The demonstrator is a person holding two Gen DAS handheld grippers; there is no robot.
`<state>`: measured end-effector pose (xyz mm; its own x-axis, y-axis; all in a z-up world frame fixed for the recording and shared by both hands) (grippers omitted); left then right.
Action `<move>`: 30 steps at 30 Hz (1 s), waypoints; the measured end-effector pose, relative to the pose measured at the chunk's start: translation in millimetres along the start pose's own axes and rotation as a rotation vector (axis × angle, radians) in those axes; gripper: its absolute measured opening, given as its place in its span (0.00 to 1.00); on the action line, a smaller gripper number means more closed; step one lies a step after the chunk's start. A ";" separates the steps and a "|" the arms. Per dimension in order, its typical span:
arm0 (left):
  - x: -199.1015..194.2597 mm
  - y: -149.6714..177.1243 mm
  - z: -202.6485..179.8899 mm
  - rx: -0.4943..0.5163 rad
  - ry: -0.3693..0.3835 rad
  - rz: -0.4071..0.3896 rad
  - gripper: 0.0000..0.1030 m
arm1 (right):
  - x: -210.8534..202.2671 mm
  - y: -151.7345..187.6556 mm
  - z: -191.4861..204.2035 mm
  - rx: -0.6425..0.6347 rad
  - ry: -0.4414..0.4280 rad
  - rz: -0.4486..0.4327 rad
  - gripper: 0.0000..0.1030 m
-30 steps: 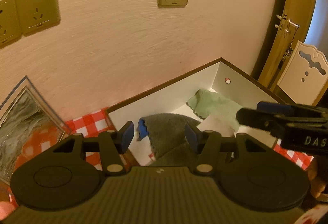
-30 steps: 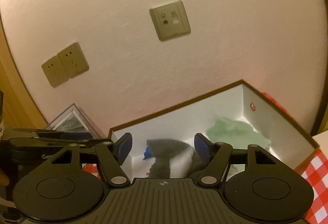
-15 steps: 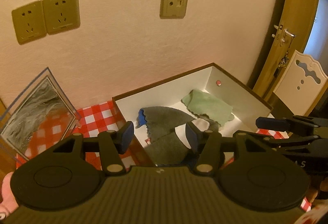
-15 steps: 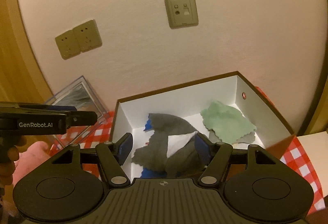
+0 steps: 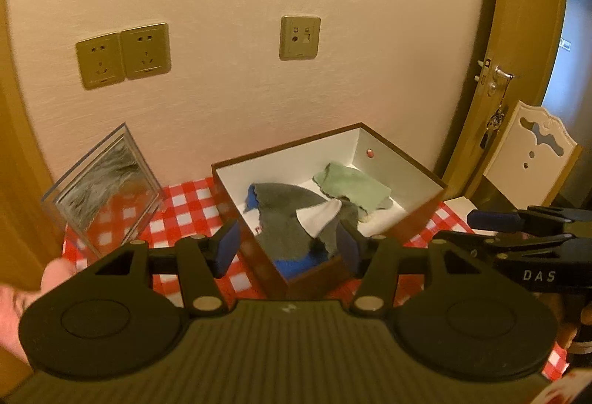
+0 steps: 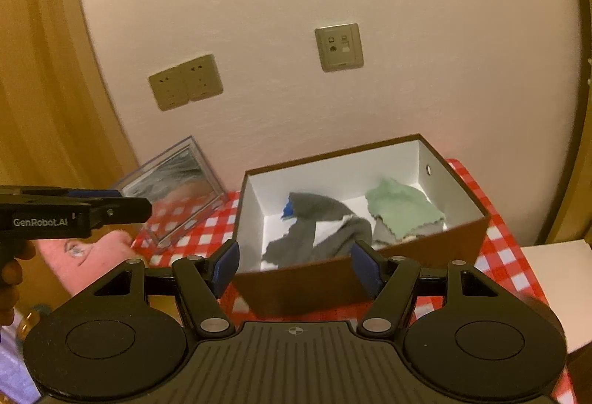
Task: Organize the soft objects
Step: 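Move the right gripper to the cotton-swab bag while the left nears the striped sock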
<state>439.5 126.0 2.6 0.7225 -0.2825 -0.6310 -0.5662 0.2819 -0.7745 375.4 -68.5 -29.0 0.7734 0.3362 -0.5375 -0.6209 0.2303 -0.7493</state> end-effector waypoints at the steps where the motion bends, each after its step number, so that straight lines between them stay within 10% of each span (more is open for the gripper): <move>1: -9.1 4.7 -3.3 -0.006 -0.004 -0.003 0.53 | -7.8 3.5 -1.1 -0.002 -0.004 0.000 0.65; 30: -108.9 138.7 -122.8 -0.158 -0.035 0.130 0.54 | -128.1 113.3 -56.7 -0.027 -0.044 0.169 0.65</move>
<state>233.6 83.3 -41.5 0.6513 -0.2204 -0.7261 -0.7085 0.1659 -0.6859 213.3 -137.3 -67.1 0.6514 0.4076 -0.6399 -0.7376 0.1429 -0.6599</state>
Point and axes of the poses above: each gripper's, at about its wrist camera, not at the fingertips, and x roughly the way its jaws point, z to its left, y to its underside, the point moved 3 cm from there along x, roughly the way its jaws point, and after that the axes turned 6 degrees about x, right-handed, at the moved point
